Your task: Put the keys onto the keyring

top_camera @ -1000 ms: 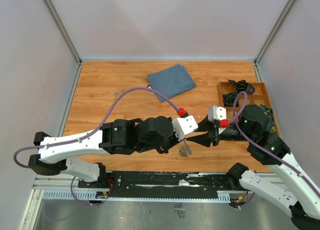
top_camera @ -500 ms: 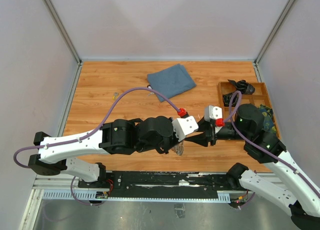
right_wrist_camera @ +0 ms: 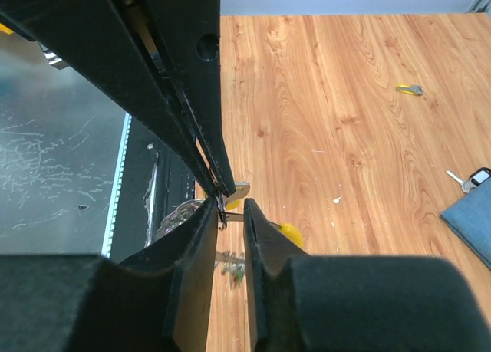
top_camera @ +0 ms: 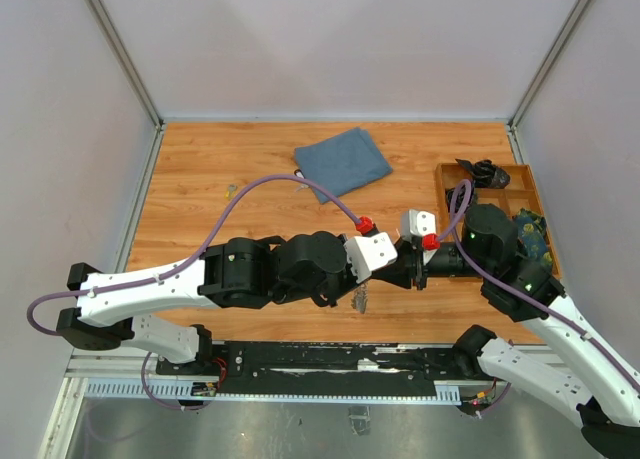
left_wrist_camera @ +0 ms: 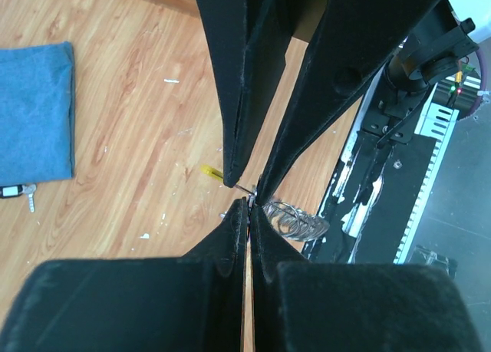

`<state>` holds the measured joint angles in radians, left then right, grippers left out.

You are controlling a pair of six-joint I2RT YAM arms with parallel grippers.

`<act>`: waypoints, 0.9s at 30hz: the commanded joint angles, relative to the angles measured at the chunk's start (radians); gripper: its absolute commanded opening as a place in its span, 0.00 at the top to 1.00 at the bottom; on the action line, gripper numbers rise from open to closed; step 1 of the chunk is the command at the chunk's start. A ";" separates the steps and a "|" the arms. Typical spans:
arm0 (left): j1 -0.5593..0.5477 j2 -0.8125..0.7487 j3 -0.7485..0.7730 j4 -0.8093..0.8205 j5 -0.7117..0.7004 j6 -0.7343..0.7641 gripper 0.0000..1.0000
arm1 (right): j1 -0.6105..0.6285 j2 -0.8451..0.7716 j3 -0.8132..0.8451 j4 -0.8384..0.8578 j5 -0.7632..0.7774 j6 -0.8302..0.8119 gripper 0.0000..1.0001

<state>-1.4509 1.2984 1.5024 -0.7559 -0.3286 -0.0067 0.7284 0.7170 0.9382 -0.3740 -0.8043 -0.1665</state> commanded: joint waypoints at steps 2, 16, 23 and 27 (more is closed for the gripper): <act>-0.009 -0.025 0.035 0.059 0.011 0.007 0.99 | 0.016 0.002 -0.001 -0.008 -0.006 -0.029 0.86; -0.009 -0.092 -0.030 0.134 0.028 0.005 0.73 | 0.018 -0.053 0.033 0.015 0.037 -0.016 1.00; -0.009 -0.193 -0.118 0.254 0.085 0.014 0.63 | 0.018 -0.069 0.082 0.028 0.016 0.025 1.00; -0.009 -0.249 -0.183 0.330 0.088 0.030 0.63 | 0.018 -0.073 0.093 0.058 -0.001 0.056 1.00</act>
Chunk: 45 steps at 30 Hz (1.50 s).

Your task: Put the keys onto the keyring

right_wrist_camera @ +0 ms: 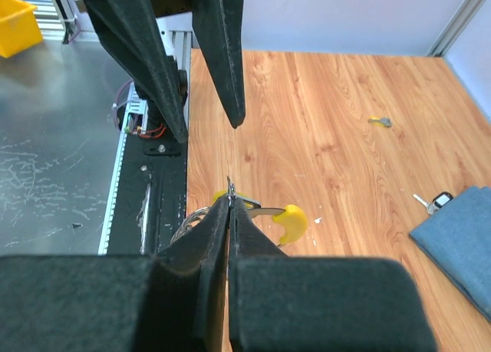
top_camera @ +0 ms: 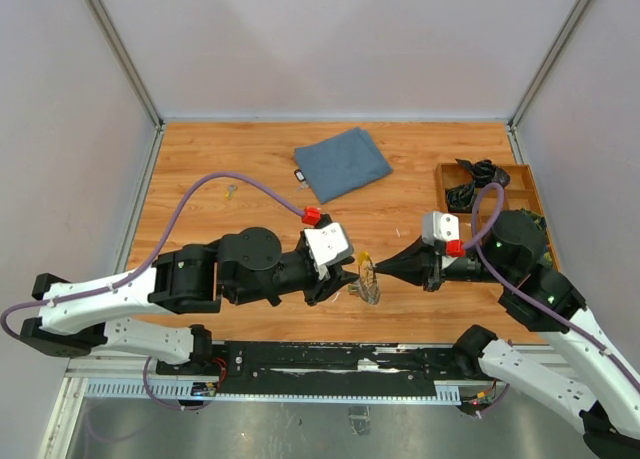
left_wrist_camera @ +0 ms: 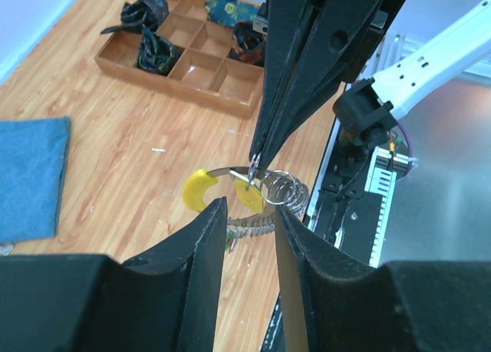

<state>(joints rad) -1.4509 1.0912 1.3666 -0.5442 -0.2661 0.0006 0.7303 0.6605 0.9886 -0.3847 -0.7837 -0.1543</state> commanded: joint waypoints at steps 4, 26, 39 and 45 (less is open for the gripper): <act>-0.009 -0.065 -0.083 0.164 0.028 0.027 0.62 | 0.016 -0.013 0.058 0.081 -0.029 0.061 1.00; -0.009 -0.013 -0.093 0.198 0.071 0.046 0.75 | 0.015 -0.023 0.061 0.125 -0.076 0.090 1.00; -0.009 -0.001 -0.081 0.182 0.071 0.045 0.90 | 0.016 -0.037 0.065 0.118 -0.070 0.091 1.00; -0.009 -0.001 -0.079 0.181 0.069 0.044 0.91 | 0.015 -0.041 0.063 0.118 -0.066 0.090 1.00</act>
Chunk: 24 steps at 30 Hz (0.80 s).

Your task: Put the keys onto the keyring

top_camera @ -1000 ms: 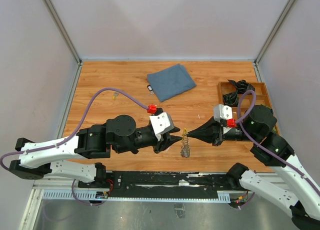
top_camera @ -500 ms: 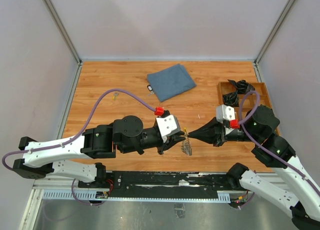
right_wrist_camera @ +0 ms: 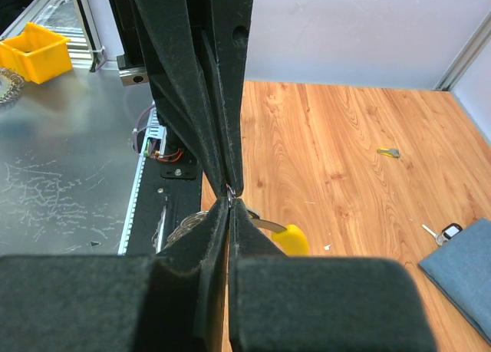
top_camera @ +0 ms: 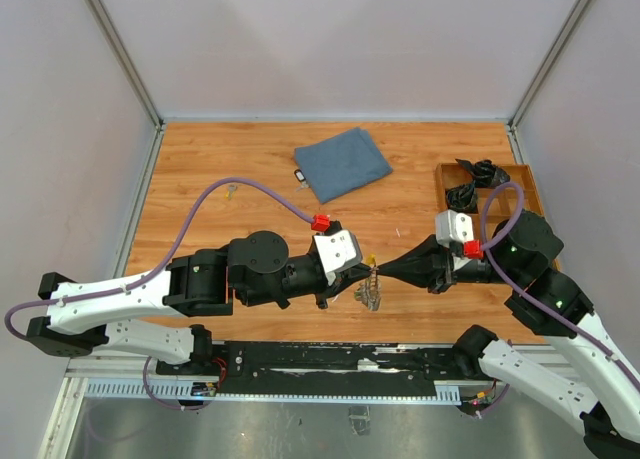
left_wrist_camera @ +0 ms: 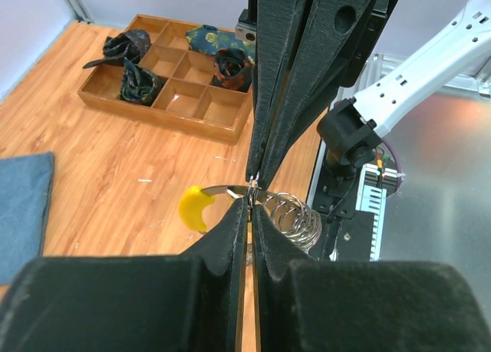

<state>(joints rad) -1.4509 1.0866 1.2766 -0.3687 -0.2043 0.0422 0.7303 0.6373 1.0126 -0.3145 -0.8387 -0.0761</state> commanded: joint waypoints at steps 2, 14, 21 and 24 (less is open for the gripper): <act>-0.009 0.003 0.010 0.005 0.006 0.001 0.89 | 0.016 -0.019 0.041 0.047 -0.011 0.012 1.00; -0.009 0.002 0.009 0.007 0.000 -0.003 0.90 | 0.016 -0.030 0.048 0.053 -0.010 0.022 1.00; -0.009 -0.001 0.005 0.022 -0.007 -0.005 0.89 | 0.017 -0.040 0.022 0.124 0.001 0.075 1.00; -0.009 -0.006 -0.002 0.043 -0.009 -0.005 0.90 | 0.017 -0.047 -0.016 0.201 -0.005 0.127 1.00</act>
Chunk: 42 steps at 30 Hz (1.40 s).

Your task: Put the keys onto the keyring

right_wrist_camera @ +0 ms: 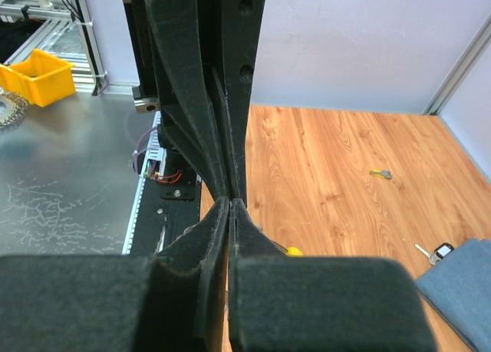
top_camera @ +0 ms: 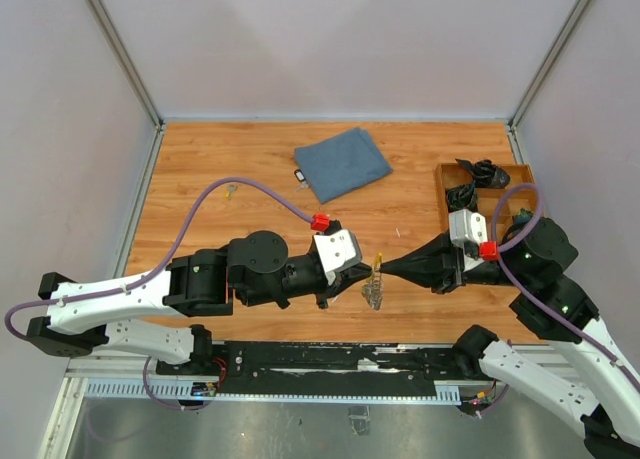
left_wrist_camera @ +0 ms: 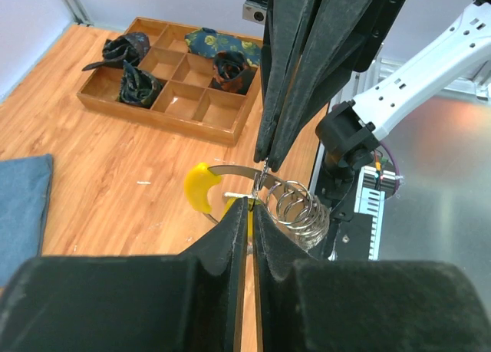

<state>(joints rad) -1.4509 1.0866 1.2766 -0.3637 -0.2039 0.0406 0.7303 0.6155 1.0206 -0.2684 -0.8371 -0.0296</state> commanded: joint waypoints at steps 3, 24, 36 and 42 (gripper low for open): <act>-0.009 -0.008 -0.004 0.056 -0.010 -0.002 1.00 | 0.017 -0.028 -0.037 0.165 -0.001 0.085 1.00; -0.009 -0.027 -0.016 0.060 -0.029 -0.004 0.99 | 0.015 -0.033 -0.013 0.112 0.032 0.039 1.00; -0.009 -0.027 -0.026 0.080 -0.016 -0.002 0.85 | 0.015 -0.030 -0.008 0.116 0.032 0.043 1.00; -0.009 -0.028 -0.034 0.088 0.002 -0.006 0.64 | 0.016 -0.032 -0.008 0.112 0.033 0.042 1.00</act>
<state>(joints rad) -1.4509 1.0657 1.2537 -0.3164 -0.2207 0.0391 0.7303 0.5945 0.9890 -0.1986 -0.8078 0.0147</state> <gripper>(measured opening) 0.311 0.009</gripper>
